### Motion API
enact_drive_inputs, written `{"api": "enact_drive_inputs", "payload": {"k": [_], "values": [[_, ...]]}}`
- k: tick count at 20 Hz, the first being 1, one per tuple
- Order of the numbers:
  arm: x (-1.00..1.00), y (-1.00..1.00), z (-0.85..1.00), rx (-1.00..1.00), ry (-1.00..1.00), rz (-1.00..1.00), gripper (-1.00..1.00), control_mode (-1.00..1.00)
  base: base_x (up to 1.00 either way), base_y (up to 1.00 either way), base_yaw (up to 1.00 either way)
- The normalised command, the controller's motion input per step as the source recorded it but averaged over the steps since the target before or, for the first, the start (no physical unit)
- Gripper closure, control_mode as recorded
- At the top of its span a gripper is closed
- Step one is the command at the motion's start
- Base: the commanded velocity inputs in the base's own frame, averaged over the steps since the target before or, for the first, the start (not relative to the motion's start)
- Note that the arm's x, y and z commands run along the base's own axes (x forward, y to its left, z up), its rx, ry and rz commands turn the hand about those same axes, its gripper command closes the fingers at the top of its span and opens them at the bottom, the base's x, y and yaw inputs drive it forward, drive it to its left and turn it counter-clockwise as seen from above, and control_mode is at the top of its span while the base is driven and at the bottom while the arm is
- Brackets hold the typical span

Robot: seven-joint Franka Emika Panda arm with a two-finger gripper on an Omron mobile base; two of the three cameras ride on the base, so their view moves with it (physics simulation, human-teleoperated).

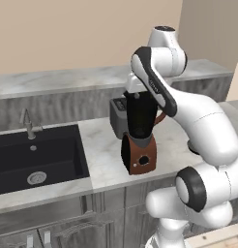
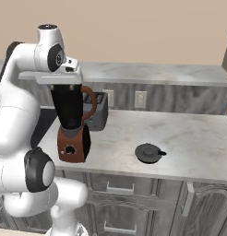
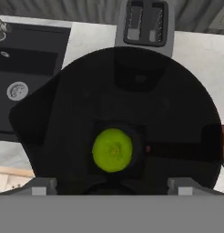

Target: Grab the limes from the fridge, place them in the blender, close the lid, and turn on the blender to create a marinade.

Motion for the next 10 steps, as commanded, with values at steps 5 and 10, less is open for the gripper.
{"api": "enact_drive_inputs", "payload": {"k": [5, 10], "values": [[-0.09, -0.17, 0.13, 0.00, -0.12, 0.00, -1.00, -1.00, 0.00, 0.00, 0.00], [-0.93, -0.04, 0.74, 0.00, -0.34, 0.00, -1.00, -1.00, 0.00, 0.00, 0.00]]}}
